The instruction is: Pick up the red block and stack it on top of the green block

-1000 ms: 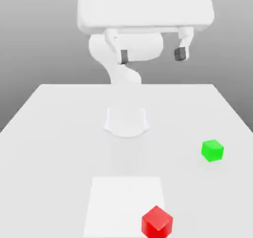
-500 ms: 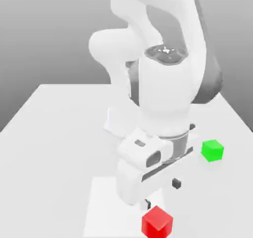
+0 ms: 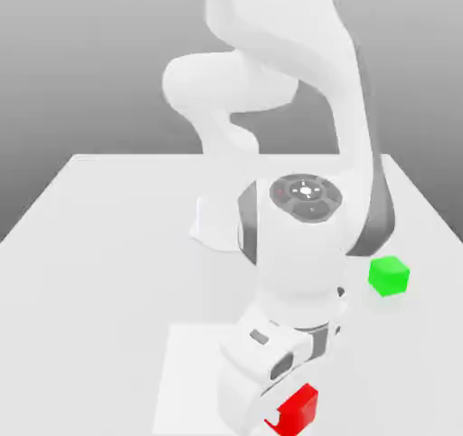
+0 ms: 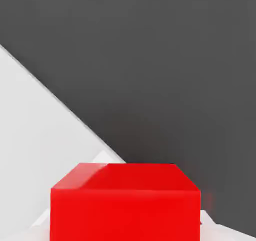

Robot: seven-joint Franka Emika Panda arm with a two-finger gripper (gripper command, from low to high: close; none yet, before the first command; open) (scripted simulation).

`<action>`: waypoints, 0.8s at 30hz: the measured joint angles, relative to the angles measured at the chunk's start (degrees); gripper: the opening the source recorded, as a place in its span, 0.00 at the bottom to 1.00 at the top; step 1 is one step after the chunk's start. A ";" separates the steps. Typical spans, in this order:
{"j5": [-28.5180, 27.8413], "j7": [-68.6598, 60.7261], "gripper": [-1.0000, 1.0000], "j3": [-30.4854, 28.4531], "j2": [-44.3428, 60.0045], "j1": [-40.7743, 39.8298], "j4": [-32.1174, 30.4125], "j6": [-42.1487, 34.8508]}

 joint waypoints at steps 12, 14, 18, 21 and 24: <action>6.29 -31.51 0.00 16.46 -20.78 20.67 -18.85 -2.00; 6.38 -36.65 0.00 18.15 -24.36 24.01 -22.33 -1.95; 4.61 -42.53 0.00 21.37 -26.82 28.98 -27.13 0.58; 1.17 -40.87 0.00 22.14 -21.57 28.24 -27.44 6.07; -4.81 -36.80 0.00 21.36 -15.33 27.27 -27.29 11.94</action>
